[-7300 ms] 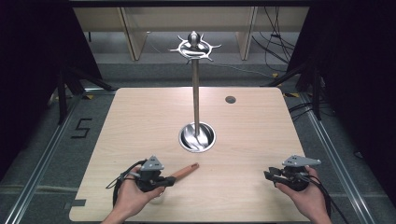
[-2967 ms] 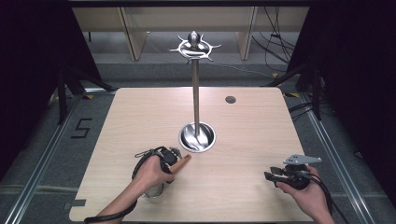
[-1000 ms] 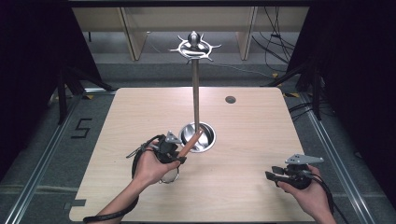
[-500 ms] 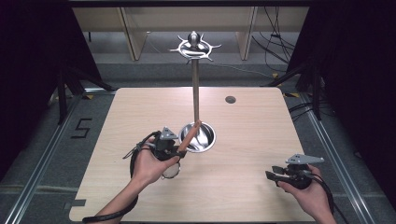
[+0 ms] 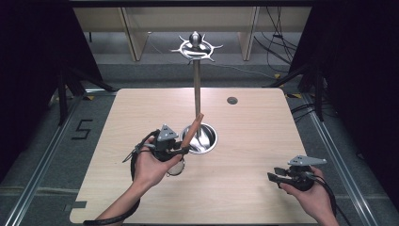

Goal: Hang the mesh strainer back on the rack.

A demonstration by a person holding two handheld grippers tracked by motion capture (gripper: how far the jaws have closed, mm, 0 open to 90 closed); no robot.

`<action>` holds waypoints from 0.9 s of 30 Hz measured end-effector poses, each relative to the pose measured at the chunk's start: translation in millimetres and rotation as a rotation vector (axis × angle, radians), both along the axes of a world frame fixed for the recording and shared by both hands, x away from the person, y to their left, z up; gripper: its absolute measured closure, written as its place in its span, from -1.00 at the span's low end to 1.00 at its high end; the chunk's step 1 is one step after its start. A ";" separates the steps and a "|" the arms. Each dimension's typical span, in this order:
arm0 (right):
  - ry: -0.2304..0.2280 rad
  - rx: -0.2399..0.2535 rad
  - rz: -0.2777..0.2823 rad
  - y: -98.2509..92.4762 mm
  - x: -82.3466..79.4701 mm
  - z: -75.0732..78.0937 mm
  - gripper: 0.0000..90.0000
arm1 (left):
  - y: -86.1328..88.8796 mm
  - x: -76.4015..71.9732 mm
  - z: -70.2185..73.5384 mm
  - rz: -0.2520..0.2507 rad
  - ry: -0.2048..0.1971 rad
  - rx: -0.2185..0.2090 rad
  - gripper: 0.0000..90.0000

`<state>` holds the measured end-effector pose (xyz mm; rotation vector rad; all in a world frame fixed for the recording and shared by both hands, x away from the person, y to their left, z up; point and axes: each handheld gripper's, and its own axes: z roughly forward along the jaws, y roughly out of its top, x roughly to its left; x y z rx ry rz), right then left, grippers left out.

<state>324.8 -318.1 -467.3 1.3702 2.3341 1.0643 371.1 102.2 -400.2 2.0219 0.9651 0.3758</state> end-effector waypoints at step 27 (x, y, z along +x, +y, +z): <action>-0.026 -0.012 0.009 -0.8 1.8 -1.0 0.29 | 5.4 -2.9 15.7 0.026 -0.055 -0.048 0.53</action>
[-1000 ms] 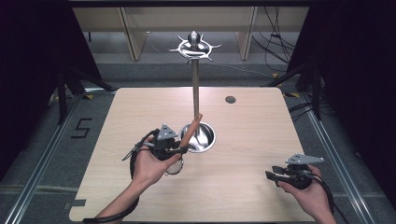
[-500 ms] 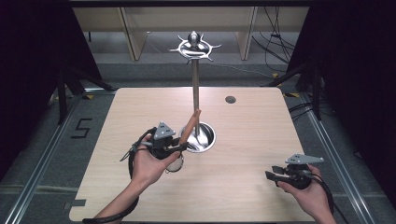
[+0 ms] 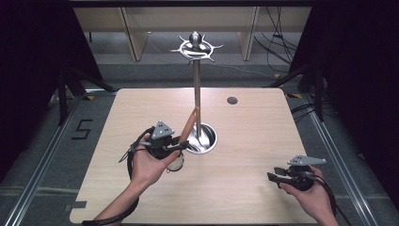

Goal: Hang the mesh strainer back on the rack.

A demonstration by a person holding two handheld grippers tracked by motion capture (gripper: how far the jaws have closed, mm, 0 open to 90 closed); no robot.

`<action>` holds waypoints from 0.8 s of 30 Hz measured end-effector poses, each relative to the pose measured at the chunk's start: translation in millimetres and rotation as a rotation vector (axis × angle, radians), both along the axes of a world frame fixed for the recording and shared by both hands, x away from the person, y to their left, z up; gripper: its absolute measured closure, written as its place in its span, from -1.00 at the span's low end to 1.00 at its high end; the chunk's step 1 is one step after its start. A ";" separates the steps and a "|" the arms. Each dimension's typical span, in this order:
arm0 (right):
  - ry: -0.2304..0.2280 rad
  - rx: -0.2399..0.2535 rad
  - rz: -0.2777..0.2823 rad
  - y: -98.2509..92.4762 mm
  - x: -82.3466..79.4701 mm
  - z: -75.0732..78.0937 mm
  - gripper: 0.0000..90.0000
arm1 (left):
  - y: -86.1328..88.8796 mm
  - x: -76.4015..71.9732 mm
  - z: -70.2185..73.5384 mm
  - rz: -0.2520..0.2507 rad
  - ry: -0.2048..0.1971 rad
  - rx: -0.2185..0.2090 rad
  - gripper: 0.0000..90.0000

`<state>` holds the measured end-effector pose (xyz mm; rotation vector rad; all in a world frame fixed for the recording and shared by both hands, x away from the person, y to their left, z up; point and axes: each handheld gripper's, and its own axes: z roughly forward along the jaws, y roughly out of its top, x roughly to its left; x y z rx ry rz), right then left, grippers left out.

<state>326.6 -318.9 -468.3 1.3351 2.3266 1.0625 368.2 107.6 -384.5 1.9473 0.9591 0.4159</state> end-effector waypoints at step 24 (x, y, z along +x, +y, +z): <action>0.040 0.044 -0.020 2.2 -1.7 -0.3 0.28 | 11.1 -2.5 20.7 0.038 -0.059 -0.072 0.53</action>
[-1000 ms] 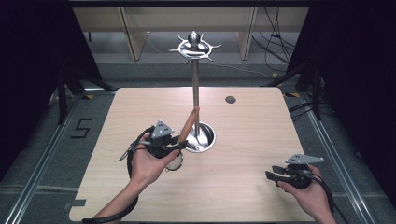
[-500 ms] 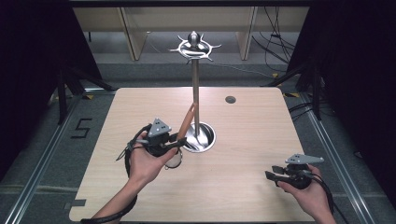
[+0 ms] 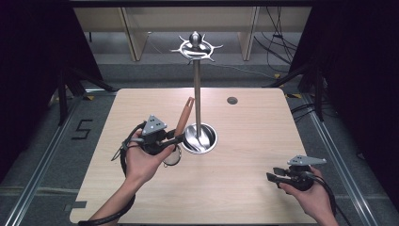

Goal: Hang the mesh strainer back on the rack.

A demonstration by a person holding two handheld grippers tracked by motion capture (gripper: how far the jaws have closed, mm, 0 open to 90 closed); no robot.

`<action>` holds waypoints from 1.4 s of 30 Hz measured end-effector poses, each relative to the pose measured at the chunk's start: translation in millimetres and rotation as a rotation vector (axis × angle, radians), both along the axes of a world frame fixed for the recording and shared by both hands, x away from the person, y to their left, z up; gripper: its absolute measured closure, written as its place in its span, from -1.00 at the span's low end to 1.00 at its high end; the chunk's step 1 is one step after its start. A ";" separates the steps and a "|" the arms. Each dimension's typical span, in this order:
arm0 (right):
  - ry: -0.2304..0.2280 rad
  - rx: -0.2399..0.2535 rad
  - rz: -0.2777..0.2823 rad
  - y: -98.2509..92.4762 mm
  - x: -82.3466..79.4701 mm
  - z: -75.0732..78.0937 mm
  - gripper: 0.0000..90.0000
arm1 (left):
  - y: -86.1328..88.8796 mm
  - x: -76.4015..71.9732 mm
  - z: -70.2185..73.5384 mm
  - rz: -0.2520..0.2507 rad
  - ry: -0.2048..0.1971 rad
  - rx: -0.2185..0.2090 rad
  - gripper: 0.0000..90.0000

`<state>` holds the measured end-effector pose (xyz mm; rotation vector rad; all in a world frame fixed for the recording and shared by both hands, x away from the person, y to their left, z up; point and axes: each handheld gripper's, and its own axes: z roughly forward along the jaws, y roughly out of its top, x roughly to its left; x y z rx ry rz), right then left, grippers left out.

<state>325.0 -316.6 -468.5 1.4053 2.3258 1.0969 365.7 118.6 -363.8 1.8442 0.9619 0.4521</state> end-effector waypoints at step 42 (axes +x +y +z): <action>-0.008 -0.027 0.004 1.2 -0.7 -2.2 0.23 | -15.7 -4.0 18.3 0.032 -0.069 -0.070 0.53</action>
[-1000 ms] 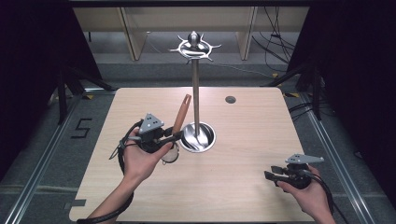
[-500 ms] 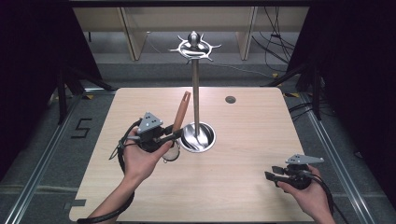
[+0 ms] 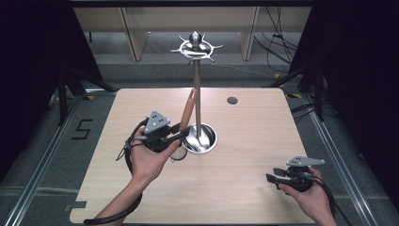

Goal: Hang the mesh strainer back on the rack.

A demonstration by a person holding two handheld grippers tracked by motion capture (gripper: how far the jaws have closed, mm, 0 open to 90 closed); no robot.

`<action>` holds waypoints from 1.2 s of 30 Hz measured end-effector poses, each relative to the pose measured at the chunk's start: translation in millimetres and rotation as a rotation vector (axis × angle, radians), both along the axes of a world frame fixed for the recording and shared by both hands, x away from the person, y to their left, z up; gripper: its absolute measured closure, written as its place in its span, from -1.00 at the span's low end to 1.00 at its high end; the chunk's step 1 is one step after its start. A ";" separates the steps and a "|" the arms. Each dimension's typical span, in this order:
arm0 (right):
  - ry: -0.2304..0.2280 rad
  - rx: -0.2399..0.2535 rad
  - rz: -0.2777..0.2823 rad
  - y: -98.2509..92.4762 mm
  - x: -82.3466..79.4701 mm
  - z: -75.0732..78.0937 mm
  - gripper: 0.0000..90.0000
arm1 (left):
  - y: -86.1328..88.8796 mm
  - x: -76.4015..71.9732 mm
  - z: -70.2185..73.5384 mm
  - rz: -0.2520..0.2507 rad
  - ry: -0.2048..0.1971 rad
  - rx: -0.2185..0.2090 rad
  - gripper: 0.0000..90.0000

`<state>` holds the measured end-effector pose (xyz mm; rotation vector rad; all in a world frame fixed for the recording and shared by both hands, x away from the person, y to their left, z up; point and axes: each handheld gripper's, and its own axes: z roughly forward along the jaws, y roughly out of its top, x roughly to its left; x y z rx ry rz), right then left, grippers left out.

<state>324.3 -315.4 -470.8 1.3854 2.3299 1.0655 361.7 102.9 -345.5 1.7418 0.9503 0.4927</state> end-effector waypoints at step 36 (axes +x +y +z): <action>-0.008 -0.002 0.008 -0.2 0.1 -0.3 0.22 | 1.2 1.8 31.3 0.076 -0.110 -0.062 0.53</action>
